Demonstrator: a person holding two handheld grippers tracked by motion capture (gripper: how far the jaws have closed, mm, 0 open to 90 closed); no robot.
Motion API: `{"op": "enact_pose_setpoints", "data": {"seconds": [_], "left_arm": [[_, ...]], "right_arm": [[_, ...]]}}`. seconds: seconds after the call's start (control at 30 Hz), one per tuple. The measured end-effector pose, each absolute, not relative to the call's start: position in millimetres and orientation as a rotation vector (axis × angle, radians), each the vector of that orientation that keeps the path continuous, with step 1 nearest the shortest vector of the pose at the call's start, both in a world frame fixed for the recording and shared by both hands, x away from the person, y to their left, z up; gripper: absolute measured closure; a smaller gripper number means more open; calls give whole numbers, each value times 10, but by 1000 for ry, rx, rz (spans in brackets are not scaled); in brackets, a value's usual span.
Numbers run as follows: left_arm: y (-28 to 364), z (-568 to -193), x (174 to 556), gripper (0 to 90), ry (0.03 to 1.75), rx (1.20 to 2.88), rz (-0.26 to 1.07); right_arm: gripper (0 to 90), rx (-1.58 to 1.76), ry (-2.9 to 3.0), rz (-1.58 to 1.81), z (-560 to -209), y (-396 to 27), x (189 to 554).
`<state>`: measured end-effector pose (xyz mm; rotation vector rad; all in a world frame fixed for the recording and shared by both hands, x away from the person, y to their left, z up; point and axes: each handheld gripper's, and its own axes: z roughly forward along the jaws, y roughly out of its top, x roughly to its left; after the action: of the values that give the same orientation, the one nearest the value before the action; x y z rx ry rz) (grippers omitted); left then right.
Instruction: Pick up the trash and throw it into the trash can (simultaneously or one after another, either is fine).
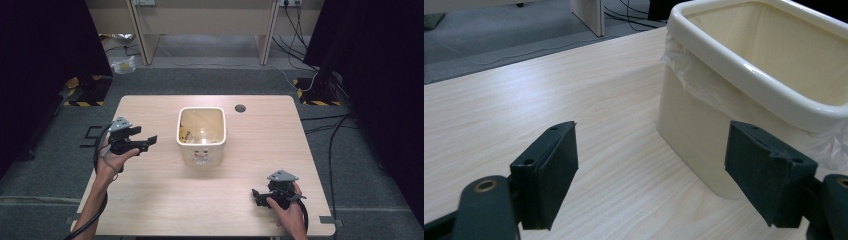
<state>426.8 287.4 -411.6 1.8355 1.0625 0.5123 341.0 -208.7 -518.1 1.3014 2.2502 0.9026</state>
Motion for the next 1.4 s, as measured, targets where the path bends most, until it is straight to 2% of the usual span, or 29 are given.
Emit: {"op": "enact_pose_setpoints", "data": {"seconds": [1.4], "left_arm": [[2848,-4702,3979,209,1081,1907,491]], "right_arm": [[6,1299,2251,902,-5180,-2086,3409]]}}
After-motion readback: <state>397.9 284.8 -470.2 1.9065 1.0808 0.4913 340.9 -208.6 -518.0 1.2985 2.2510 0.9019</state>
